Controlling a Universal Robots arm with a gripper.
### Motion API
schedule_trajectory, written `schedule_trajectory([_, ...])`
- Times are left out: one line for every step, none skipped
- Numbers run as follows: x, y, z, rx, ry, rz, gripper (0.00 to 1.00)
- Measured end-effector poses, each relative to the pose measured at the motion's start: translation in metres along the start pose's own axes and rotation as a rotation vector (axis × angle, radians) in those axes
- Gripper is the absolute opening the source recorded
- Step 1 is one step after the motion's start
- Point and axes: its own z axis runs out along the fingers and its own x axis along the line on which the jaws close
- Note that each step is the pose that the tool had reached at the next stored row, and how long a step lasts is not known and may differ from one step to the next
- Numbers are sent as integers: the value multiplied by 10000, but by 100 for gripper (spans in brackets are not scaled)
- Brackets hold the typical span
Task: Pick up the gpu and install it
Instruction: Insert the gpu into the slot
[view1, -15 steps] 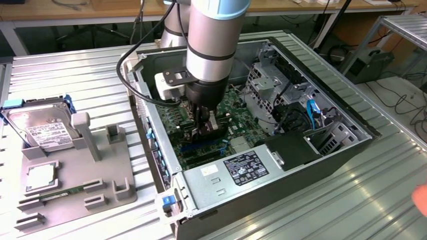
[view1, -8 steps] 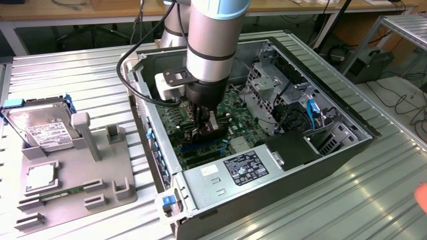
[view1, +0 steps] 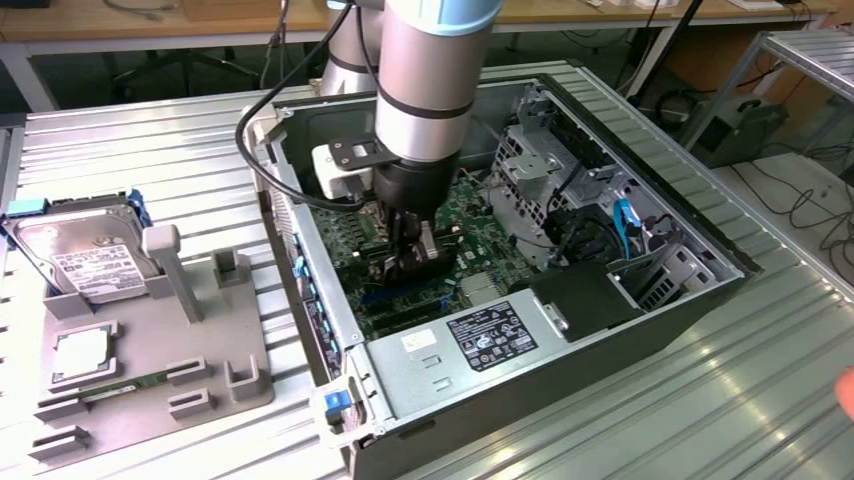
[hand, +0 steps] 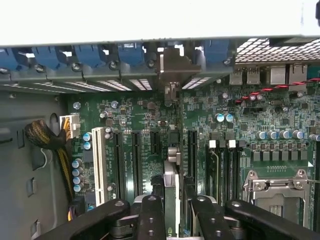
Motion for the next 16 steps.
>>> schedule_trajectory([0,-5,1,-5,6,0,26])
schedule_trajectory([0,-8,3,-10,10,0,26])
schedule_trajectory([-1,-15,11,-23,27,0,26])
schedule_trajectory([-1,-15,16,-26,31,1,26])
schedule_trajectory([-1,-16,22,-30,38,0,26])
schedule_trajectory([-1,-16,30,-35,48,-1,26])
schedule_trajectory([-1,-16,36,-38,57,-1,26])
schedule_trajectory([-1,-16,42,-43,66,-1,26])
schedule_trajectory([-1,-16,48,-44,73,-1,26])
schedule_trajectory([-1,-17,54,-44,87,-2,26])
schedule_trajectory([-1,-17,58,-44,91,-2,26])
schedule_trajectory([-1,-16,59,-43,90,-1,26])
schedule_trajectory([-2,-16,60,-42,89,-1,26])
schedule_trajectory([-2,-17,61,-41,88,-1,26])
schedule_trajectory([-2,-17,61,-42,88,-1,26])
schedule_trajectory([-2,-17,61,-42,87,-1,26])
